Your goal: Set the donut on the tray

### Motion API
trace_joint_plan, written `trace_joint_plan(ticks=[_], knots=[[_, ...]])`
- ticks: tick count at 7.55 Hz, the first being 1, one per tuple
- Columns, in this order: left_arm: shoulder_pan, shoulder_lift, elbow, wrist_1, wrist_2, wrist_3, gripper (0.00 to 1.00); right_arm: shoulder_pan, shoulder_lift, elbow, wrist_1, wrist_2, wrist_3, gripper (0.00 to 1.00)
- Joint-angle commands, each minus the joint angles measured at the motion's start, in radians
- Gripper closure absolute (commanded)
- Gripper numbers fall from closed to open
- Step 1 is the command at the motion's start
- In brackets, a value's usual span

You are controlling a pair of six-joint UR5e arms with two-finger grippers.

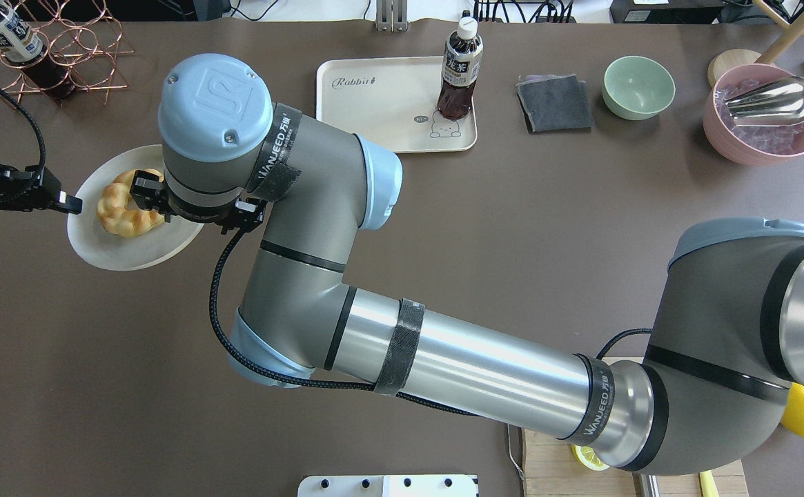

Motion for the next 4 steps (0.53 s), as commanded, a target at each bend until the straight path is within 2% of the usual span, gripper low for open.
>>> trace_joint_plan(ticks=[1,2,3,4], knots=[[0.002,-0.049,0.067,0.006,0.004,0.000,1.00,0.017,-0.001,0.035,-0.001,0.066,0.000,0.00],[0.002,-0.110,0.128,0.009,0.005,0.000,1.00,0.051,-0.011,0.034,-0.003,0.167,0.000,0.00],[0.002,-0.205,0.218,0.012,0.008,-0.002,1.00,0.084,-0.052,0.034,-0.001,0.226,-0.009,0.00],[0.007,-0.312,0.330,0.012,0.061,-0.031,1.00,0.136,-0.110,0.035,0.007,0.284,-0.043,0.00]])
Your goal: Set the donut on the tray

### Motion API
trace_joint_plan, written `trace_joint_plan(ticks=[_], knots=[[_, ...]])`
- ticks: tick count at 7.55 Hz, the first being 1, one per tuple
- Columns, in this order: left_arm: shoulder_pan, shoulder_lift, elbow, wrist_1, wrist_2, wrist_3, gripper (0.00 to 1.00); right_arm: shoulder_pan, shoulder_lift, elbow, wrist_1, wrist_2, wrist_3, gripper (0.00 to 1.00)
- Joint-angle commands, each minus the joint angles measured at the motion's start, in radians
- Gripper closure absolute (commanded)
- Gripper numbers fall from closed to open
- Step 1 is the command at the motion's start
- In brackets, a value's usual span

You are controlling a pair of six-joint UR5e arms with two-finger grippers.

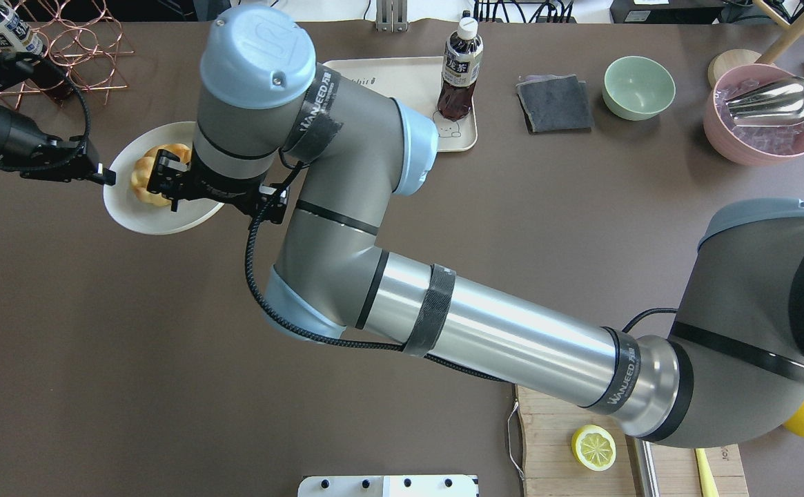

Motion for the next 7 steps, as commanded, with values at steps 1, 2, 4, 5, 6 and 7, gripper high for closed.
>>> trace_joint_plan(ticks=[1,2,4,5,6,7], knots=[[0.027,-0.257,0.264,0.004,0.097,-0.047,1.00,0.110,-0.122,0.002,0.009,0.183,-0.157,0.00],[0.044,-0.337,0.352,0.005,0.175,-0.050,1.00,0.147,-0.181,0.025,0.009,0.190,-0.206,0.00],[0.065,-0.484,0.481,0.053,0.293,-0.125,1.00,0.221,-0.316,0.062,0.006,0.207,-0.362,0.00],[0.096,-0.541,0.513,0.102,0.363,-0.169,1.00,0.251,-0.378,0.091,0.003,0.225,-0.423,0.00],[0.134,-0.602,0.559,0.116,0.419,-0.226,1.00,0.297,-0.447,0.111,0.005,0.263,-0.495,0.00],[0.165,-0.670,0.628,0.116,0.465,-0.278,1.00,0.332,-0.505,0.117,0.006,0.286,-0.586,0.00]])
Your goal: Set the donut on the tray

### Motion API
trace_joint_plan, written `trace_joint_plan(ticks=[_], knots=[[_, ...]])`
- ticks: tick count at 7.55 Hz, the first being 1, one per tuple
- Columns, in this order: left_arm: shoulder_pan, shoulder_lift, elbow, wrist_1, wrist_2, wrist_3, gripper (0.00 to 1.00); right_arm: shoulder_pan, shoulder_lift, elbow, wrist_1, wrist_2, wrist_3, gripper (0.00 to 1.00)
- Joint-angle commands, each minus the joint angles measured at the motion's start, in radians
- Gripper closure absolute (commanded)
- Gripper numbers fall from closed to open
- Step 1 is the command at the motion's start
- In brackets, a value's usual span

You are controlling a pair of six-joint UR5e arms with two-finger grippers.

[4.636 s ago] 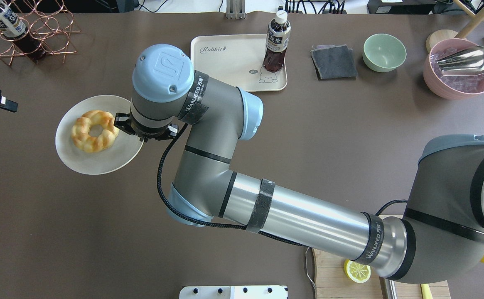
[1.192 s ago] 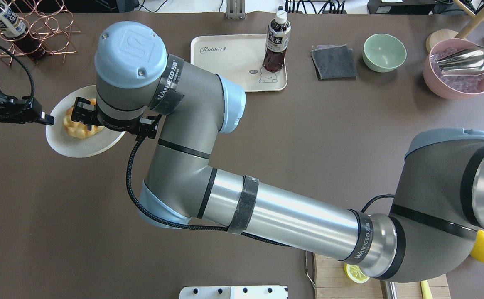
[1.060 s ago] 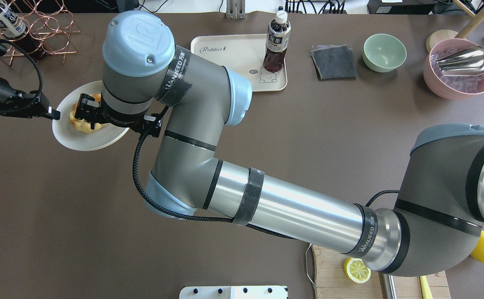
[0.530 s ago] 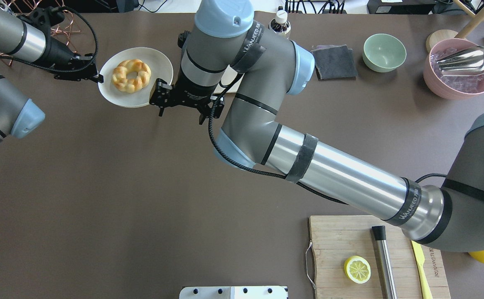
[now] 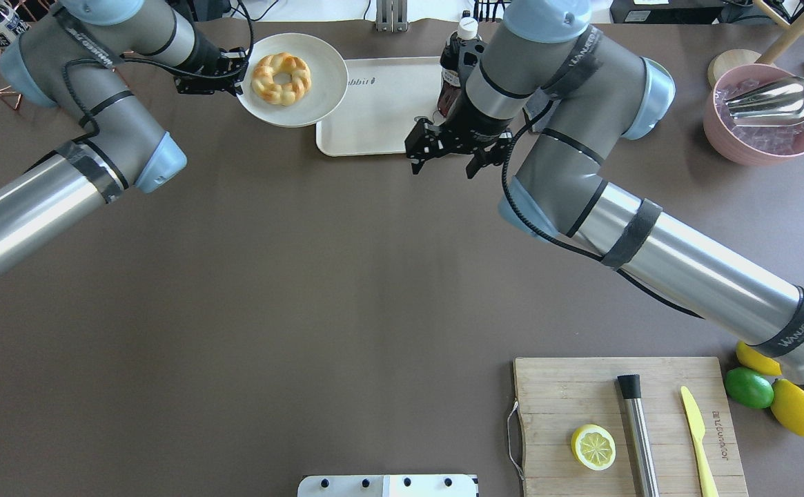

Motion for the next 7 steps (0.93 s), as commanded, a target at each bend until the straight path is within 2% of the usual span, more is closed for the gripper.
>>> trace_joint_plan(ticks=[1,3,6,7], knots=[[0.079,-0.169,0.159,0.019,0.131,-0.119,1.00,0.093,-0.174,0.041,0.003,0.045,-0.221,0.00],[0.122,-0.226,0.205,0.019,0.181,-0.186,1.00,0.139,-0.332,0.124,0.003,0.059,-0.377,0.00],[0.148,-0.274,0.229,0.019,0.206,-0.243,0.99,0.170,-0.420,0.135,0.006,0.059,-0.501,0.00],[0.151,-0.247,0.212,0.014,0.226,-0.195,0.03,0.170,-0.421,0.135,0.005,0.059,-0.501,0.00]])
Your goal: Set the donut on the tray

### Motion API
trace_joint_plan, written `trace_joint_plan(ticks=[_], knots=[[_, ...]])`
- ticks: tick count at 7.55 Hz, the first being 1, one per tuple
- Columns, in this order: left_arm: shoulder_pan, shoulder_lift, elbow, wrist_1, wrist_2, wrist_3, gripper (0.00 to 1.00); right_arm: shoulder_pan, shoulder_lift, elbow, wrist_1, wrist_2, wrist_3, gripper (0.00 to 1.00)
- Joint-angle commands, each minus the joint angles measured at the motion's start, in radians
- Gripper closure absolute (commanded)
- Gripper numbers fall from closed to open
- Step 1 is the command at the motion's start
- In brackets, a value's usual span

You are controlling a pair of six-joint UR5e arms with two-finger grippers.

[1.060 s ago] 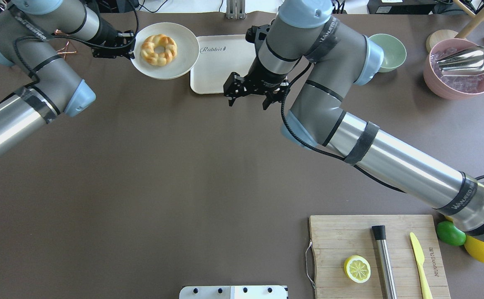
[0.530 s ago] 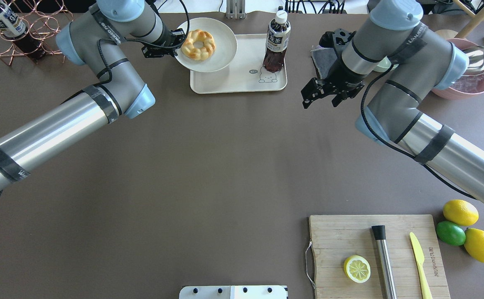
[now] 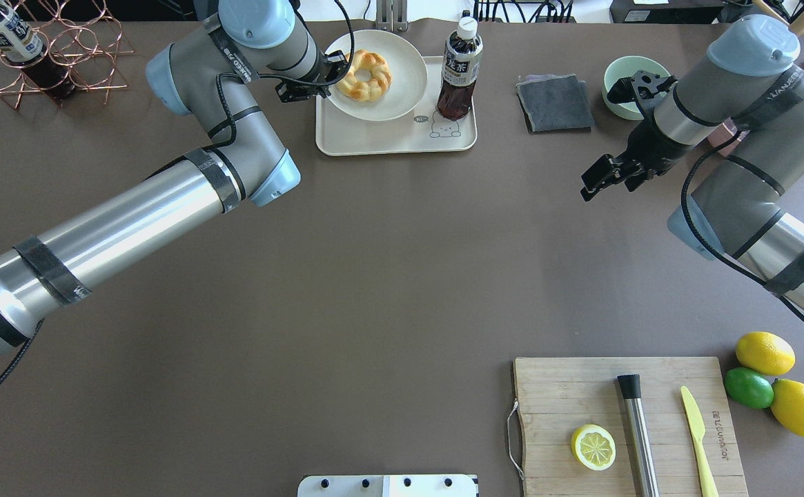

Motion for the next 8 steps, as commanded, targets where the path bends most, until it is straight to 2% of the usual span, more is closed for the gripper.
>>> trace_joint_plan(ticks=[1,3,4,5,6,7,8], knots=[[0.009,0.068,-0.091,-0.004,0.035,0.065,0.02,0.004,-0.021,0.006,-0.001,0.000,-0.023,0.00],[-0.003,0.224,-0.276,0.002,0.025,0.125,0.02,0.004,-0.021,0.008,0.001,0.000,-0.023,0.00],[-0.012,0.278,-0.336,0.006,-0.024,0.139,0.02,0.004,-0.024,0.008,0.001,0.000,-0.023,0.00],[-0.055,0.364,-0.425,0.014,-0.151,0.147,0.02,0.004,-0.030,0.006,0.001,0.000,-0.024,0.00],[-0.118,0.501,-0.558,0.014,-0.229,0.217,0.02,0.004,-0.037,0.008,0.001,0.000,-0.024,0.00],[-0.171,0.684,-0.701,0.025,-0.288,0.331,0.02,0.017,-0.050,0.006,-0.002,-0.001,-0.024,0.00],[-0.259,0.807,-0.786,0.070,-0.348,0.484,0.02,0.043,-0.062,0.005,-0.008,-0.001,-0.026,0.00]])
